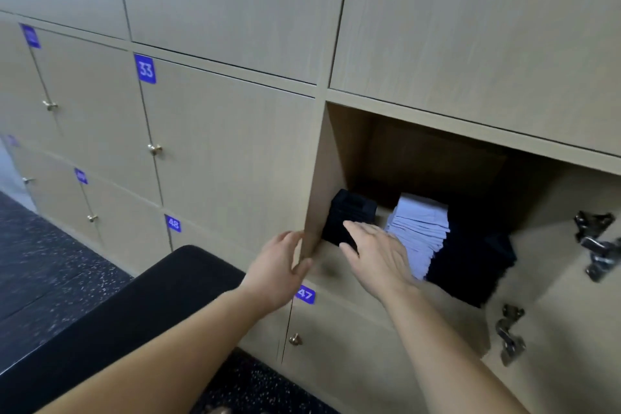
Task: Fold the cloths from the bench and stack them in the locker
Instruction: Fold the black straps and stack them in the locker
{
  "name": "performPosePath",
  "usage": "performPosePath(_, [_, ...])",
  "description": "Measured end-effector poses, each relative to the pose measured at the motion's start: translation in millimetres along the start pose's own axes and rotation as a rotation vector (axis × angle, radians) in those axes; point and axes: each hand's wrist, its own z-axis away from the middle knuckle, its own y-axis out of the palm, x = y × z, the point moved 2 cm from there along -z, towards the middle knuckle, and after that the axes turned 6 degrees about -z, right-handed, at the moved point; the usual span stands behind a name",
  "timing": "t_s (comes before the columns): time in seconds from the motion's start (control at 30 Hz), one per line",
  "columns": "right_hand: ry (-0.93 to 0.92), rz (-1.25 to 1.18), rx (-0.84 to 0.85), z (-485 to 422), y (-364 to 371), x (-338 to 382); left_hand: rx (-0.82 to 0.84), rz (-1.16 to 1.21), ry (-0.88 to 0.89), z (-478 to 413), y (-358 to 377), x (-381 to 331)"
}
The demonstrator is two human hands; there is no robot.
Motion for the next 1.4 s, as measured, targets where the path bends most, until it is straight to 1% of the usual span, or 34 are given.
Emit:
performPosePath(0.17, [-0.111,-0.075,-0.011,45,6,75,-0.078,-0.067,-0.092,76,-54,34])
performPosePath(0.33, [-0.223,-0.164,0.033,89,27,150,-0.117,-0.133,-0.183,156,-94,88])
performPosePath(0.4, [-0.26,-0.202,0.054,106,42,180,-0.132,-0.166,-0.247,195,-108,115])
performPosePath(0.57, [-0.35,-0.265,0.18,144,82,247,-0.162,-0.248,-0.423,290,-139,181])
performPosePath(0.73, [-0.453,-0.278,0.273,172,114,301,-0.18,-0.297,-0.585,377,-151,237])
performPosePath(0.9, [-0.575,-0.271,0.382,198,139,355,-0.179,-0.305,-0.729,448,-146,271])
performPosePath(1.0, [-0.632,-0.259,0.461,213,154,380,-0.153,-0.306,-0.77,479,-133,285])
performPosePath(1.1, [-0.676,-0.232,0.536,226,168,397,-0.106,-0.304,-0.769,497,-112,293])
performPosePath(1.27, [-0.741,-0.152,0.695,243,201,410,0.052,-0.365,-0.699,501,-68,297])
performPosePath(1.4, [-0.779,-0.072,0.794,246,221,411,0.104,-0.382,-0.706,497,-46,301])
